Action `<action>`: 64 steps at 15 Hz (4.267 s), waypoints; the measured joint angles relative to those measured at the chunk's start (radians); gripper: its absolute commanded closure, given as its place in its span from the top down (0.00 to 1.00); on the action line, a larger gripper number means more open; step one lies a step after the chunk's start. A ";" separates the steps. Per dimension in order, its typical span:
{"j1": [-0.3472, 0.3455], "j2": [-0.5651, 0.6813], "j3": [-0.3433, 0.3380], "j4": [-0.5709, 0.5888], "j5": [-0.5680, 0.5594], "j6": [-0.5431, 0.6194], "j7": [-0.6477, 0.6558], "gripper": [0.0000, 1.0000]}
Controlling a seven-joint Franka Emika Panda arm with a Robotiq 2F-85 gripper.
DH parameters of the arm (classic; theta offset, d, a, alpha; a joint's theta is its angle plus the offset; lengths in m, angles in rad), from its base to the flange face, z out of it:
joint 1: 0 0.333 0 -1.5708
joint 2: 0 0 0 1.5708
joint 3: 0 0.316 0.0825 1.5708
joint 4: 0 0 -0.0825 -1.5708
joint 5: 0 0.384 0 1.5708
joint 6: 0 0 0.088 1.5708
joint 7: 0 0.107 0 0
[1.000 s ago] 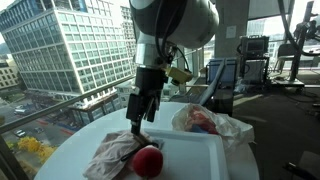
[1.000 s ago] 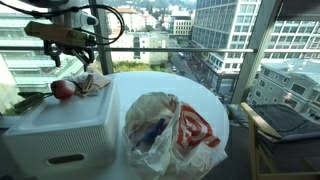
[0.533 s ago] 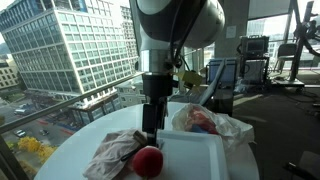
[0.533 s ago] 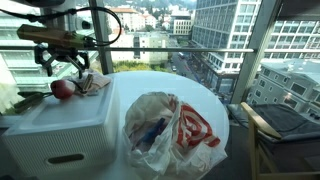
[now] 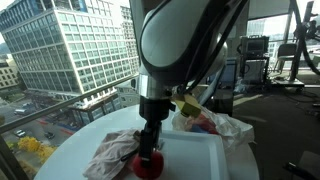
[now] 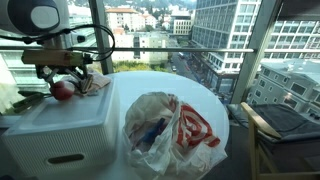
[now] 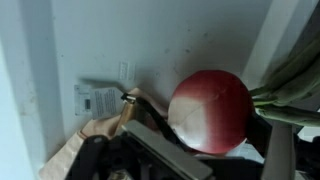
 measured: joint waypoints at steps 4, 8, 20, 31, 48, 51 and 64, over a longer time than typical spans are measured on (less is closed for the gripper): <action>0.000 0.032 0.000 0.001 -0.014 0.033 -0.001 0.38; -0.014 0.031 -0.010 0.021 0.012 0.024 0.002 0.12; -0.115 -0.083 -0.149 0.150 0.205 -0.100 0.052 0.12; -0.153 -0.290 -0.260 0.081 0.082 0.023 0.261 0.12; -0.300 -0.250 -0.263 -0.146 -0.314 -0.059 0.586 0.12; -0.324 -0.193 -0.263 -0.142 -0.410 -0.054 0.660 0.12; -0.274 0.019 -0.293 -0.070 -0.704 0.172 0.860 0.12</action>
